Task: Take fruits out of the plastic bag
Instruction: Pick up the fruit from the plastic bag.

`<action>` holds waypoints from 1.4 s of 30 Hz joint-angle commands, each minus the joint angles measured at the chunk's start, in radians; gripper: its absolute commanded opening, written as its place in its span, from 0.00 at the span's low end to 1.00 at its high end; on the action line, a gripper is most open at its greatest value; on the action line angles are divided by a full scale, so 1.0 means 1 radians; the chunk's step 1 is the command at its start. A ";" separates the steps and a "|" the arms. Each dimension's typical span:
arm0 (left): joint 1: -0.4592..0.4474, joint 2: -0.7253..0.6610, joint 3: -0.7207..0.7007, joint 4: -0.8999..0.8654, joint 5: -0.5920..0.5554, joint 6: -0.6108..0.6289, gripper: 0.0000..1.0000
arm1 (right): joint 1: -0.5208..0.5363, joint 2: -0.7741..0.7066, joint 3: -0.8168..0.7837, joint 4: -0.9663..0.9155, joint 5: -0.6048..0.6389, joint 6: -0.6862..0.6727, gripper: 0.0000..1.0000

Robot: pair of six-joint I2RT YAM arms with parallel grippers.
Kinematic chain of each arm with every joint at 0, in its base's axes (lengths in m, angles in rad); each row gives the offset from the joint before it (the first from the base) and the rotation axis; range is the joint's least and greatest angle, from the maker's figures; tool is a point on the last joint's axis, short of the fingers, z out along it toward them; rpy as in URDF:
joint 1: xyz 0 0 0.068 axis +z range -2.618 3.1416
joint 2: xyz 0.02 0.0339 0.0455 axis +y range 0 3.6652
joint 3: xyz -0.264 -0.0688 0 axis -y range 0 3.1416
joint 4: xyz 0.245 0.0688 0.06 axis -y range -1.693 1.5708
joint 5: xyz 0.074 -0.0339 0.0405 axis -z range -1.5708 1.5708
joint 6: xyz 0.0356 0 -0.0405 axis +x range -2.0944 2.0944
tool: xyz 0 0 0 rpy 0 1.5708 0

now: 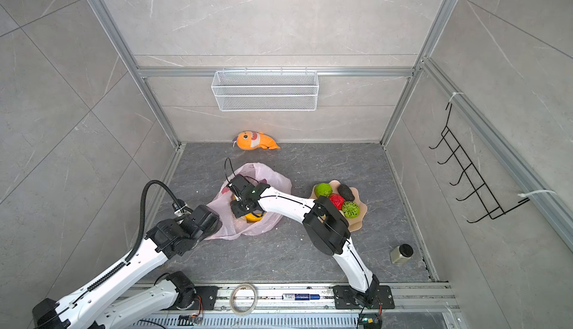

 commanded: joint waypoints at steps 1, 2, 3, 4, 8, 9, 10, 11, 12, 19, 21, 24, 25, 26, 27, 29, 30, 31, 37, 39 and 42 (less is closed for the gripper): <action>0.003 -0.014 0.000 -0.037 -0.039 -0.031 0.00 | 0.005 0.034 0.034 -0.048 -0.007 -0.027 0.53; 0.003 -0.017 -0.002 -0.033 -0.038 -0.031 0.00 | 0.005 0.039 0.034 -0.050 -0.007 -0.029 0.53; 0.004 -0.018 -0.003 -0.030 -0.038 -0.031 0.00 | 0.006 0.042 0.035 -0.052 -0.007 -0.032 0.54; 0.003 -0.019 -0.003 -0.027 -0.036 -0.029 0.00 | 0.006 0.048 0.038 -0.057 -0.009 -0.036 0.55; 0.003 -0.013 -0.003 -0.017 -0.032 -0.021 0.00 | 0.006 0.069 0.054 -0.081 -0.012 -0.044 0.55; 0.004 -0.011 -0.003 -0.014 -0.030 -0.020 0.00 | 0.006 0.070 0.056 -0.084 -0.011 -0.045 0.56; 0.003 -0.010 -0.003 -0.010 -0.029 -0.019 0.00 | 0.005 0.071 0.055 -0.087 -0.014 -0.047 0.55; 0.003 -0.009 -0.005 -0.006 -0.027 -0.017 0.00 | 0.005 0.071 0.052 -0.086 -0.017 -0.050 0.55; 0.003 -0.007 -0.006 -0.001 -0.026 -0.015 0.00 | 0.005 0.073 0.052 -0.089 -0.016 -0.052 0.55; 0.003 -0.010 -0.009 0.009 -0.025 -0.008 0.00 | 0.006 0.117 0.074 -0.108 0.013 -0.058 0.47; 0.003 -0.014 -0.009 0.008 -0.028 -0.006 0.00 | 0.005 0.126 0.086 -0.113 0.029 -0.061 0.45; 0.004 -0.021 -0.010 0.006 -0.033 -0.004 0.00 | 0.005 0.141 0.107 -0.124 0.051 -0.067 0.45; 0.003 -0.023 -0.009 0.005 -0.033 -0.004 0.00 | 0.005 0.149 0.114 -0.129 0.058 -0.069 0.45; 0.003 -0.024 -0.010 0.005 -0.033 -0.004 0.00 | 0.005 0.155 0.116 -0.130 0.066 -0.071 0.44; 0.004 -0.027 -0.009 0.005 -0.032 -0.004 0.00 | 0.005 0.159 0.118 -0.132 0.074 -0.073 0.43; 0.003 -0.027 -0.009 0.006 -0.030 -0.004 0.00 | 0.005 0.157 0.117 -0.132 0.097 -0.077 0.38; 0.004 -0.027 -0.008 0.006 -0.030 -0.004 0.00 | 0.006 0.154 0.118 -0.130 0.102 -0.082 0.36; 0.003 -0.026 -0.008 0.009 -0.031 -0.003 0.00 | 0.005 0.148 0.122 -0.130 0.104 -0.087 0.34; 0.003 -0.009 -0.003 0.038 -0.029 0.014 0.00 | 0.002 0.109 0.164 -0.148 0.071 -0.122 0.28; 0.003 0.006 0.001 0.043 -0.026 0.016 0.00 | 0.000 0.096 0.178 -0.156 0.052 -0.126 0.27; 0.004 0.039 0.016 0.054 -0.022 0.030 0.00 | -0.002 0.079 0.202 -0.175 0.034 -0.133 0.26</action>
